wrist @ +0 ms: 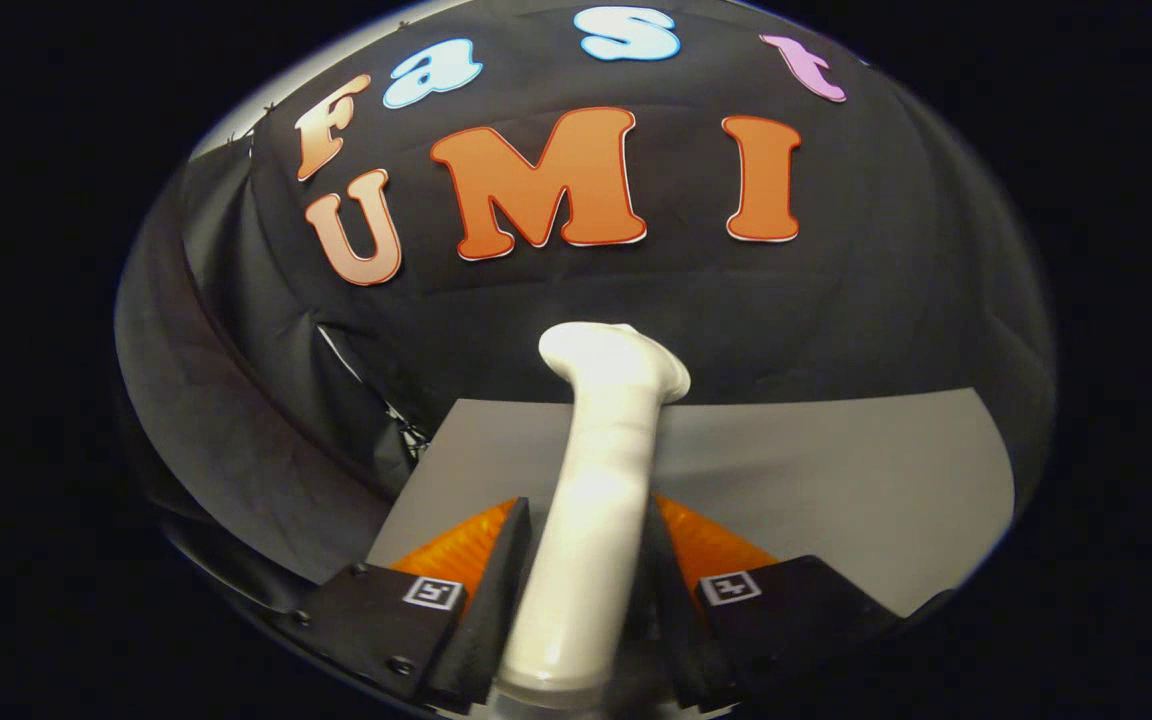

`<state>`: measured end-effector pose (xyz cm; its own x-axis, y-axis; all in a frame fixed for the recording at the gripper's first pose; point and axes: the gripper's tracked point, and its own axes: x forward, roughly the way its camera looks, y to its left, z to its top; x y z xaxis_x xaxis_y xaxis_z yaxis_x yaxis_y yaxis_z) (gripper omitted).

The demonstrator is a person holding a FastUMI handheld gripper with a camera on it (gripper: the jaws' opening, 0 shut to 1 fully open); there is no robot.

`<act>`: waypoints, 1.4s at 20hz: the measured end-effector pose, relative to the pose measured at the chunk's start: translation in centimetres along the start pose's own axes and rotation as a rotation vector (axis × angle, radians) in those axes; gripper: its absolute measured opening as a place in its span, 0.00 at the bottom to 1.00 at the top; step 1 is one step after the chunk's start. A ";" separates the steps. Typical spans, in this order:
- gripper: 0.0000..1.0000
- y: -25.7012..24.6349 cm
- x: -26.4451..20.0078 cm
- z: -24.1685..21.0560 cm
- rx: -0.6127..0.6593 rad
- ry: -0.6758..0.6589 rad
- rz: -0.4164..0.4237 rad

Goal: Iron the clothes twice with a garment steamer, once on the left side and once on the right side.

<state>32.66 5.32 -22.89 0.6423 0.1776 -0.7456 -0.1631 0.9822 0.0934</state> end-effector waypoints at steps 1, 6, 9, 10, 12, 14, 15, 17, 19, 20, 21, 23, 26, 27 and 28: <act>0.59 -0.2 1.1 -0.4 -0.008 -0.004 -0.002; 0.57 -0.2 0.4 -0.6 -0.016 -0.011 -0.025; 0.55 -0.4 0.0 -0.5 -0.020 -0.036 -0.057; 0.55 -0.4 -0.6 -0.1 -0.021 -0.060 -0.070; 0.54 -0.8 -1.7 0.2 -0.022 -0.110 -0.111; 0.54 -1.0 -2.7 -0.1 -0.021 -0.151 -0.139; 0.54 -1.2 -3.0 0.0 -0.023 -0.174 -0.155; 0.51 -1.6 -4.2 -0.3 -0.025 -0.188 -0.168; 0.51 -1.6 -5.4 -0.9 -0.013 -0.203 -0.180; 0.51 -1.6 -5.8 -0.5 -0.011 -0.222 -0.190; 0.51 -1.6 -7.0 -0.5 -0.008 -0.253 -0.199; 0.51 -1.1 -9.8 -0.5 0.006 -0.337 -0.214; 0.51 0.4 -13.8 -1.1 -0.020 -0.424 -0.244; 0.51 0.9 -15.0 -1.5 -0.028 -0.446 -0.253; 0.51 1.6 -16.3 -1.8 -0.034 -0.472 -0.255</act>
<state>20.59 3.86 -11.80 0.9303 -0.0501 -0.3635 0.0229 0.9966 -0.0789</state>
